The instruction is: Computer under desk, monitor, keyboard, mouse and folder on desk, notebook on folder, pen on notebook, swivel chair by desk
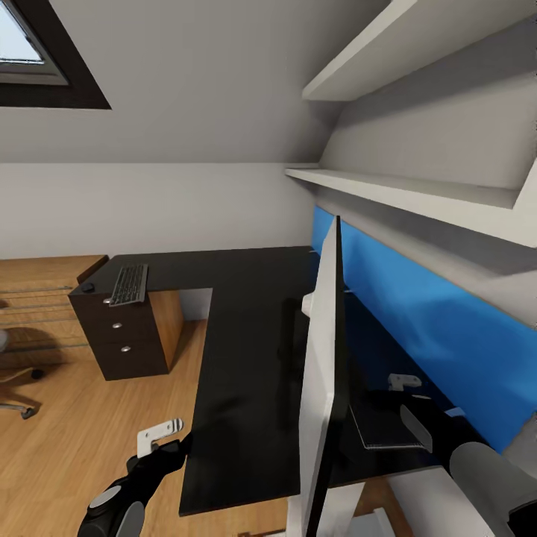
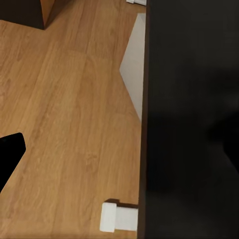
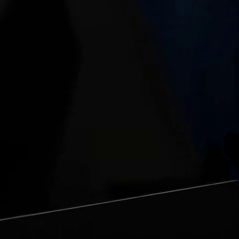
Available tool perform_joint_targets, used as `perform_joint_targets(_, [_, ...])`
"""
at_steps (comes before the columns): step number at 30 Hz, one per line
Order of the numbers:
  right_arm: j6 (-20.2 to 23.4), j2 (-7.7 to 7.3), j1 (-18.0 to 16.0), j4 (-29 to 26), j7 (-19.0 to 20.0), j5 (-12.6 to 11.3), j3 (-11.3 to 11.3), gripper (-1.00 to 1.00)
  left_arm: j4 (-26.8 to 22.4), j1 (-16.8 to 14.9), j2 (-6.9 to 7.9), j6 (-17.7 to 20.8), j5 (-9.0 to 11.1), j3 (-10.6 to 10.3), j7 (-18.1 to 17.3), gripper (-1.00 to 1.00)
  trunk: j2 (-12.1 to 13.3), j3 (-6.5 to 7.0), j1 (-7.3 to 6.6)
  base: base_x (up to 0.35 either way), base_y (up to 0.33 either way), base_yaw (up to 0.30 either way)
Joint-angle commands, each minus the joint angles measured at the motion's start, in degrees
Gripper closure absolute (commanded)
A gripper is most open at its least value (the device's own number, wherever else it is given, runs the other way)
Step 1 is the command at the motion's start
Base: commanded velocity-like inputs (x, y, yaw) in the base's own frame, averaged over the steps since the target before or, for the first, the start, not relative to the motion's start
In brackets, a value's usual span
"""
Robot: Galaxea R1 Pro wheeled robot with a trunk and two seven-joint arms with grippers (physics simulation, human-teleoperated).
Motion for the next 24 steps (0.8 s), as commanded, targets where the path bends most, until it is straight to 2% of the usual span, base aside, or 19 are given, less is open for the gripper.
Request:
perform_joint_targets(1, [0.6,-0.07,0.0,0.9,-0.1,-0.2,0.6,-1.0,-0.1,0.0,0.0,0.2,0.6,-0.1,0.5,-1.0,0.0,-0.08,0.0,-0.059,0.0,0.0])
perform_joint_targets(9, [0.6,-0.05,0.0,0.9,-0.1,-0.2,0.6,-1.0,-0.1,0.0,0.0,0.2,0.6,-0.1,0.5,-1.0,0.0,-0.08,0.0,-0.052,0.0,0.0])
perform_joint_targets(17, [0.6,-0.05,0.0,0.9,-0.1,-0.2,0.6,-1.0,-0.1,0.0,0.0,0.2,0.6,-0.1,0.5,-1.0,0.0,-0.08,0.0,-0.185,0.0,0.0])
perform_joint_targets(24, [0.6,-0.05,0.0,0.9,-0.1,-0.2,0.6,-1.0,-0.1,0.0,0.0,0.2,0.6,-0.1,0.5,-1.0,0.0,-0.08,0.0,-0.044,0.0,0.0])
